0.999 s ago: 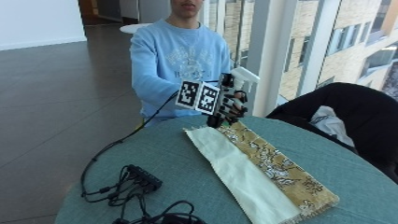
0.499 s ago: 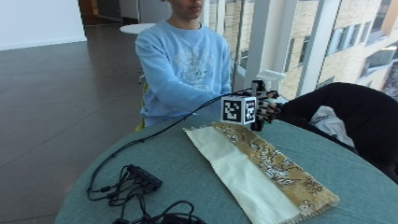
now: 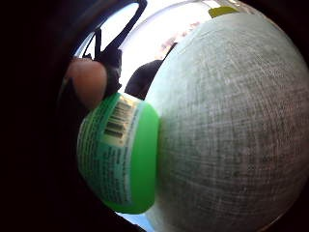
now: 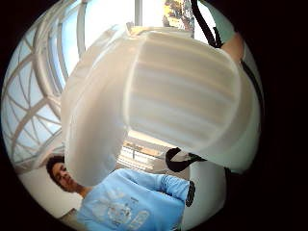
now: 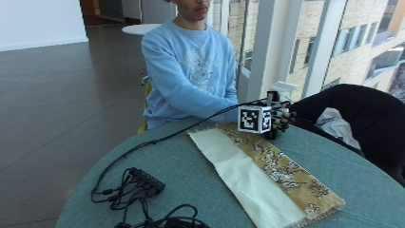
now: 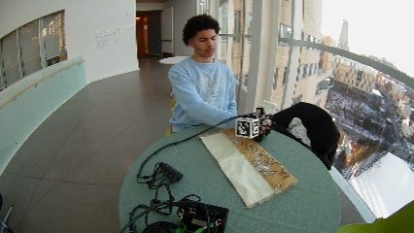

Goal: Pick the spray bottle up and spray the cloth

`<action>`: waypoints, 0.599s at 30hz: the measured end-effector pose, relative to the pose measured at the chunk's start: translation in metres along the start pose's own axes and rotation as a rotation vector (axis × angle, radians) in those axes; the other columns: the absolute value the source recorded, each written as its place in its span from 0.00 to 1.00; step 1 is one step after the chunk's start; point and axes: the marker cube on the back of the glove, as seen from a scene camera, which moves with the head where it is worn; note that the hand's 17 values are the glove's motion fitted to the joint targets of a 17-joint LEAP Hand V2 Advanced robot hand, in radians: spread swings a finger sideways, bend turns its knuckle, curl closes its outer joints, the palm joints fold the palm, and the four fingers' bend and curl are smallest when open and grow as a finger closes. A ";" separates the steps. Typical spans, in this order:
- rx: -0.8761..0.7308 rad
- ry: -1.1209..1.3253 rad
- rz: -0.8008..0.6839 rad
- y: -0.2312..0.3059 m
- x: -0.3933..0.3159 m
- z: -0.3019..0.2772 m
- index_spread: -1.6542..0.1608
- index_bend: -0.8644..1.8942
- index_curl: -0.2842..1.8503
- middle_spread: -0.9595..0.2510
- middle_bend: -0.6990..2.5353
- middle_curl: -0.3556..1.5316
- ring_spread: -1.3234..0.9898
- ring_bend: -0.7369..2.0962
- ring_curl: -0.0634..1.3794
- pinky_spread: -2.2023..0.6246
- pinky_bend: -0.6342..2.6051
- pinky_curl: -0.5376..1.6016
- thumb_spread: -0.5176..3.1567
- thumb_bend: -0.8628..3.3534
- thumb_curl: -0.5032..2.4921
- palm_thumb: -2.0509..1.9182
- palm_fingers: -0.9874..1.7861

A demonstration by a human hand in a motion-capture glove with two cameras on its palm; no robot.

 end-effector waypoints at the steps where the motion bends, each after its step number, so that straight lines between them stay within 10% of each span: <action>1: -0.003 0.005 0.002 0.000 0.000 -0.001 0.77 0.38 0.32 0.72 0.27 0.42 0.55 0.40 0.30 0.81 0.25 0.40 0.43 0.20 0.35 0.72 0.72; 18: 0.048 0.435 0.013 0.079 -0.023 -0.121 0.73 0.34 0.27 0.72 0.28 0.41 0.54 0.40 0.30 0.82 0.28 0.42 0.42 0.20 0.32 0.71 0.65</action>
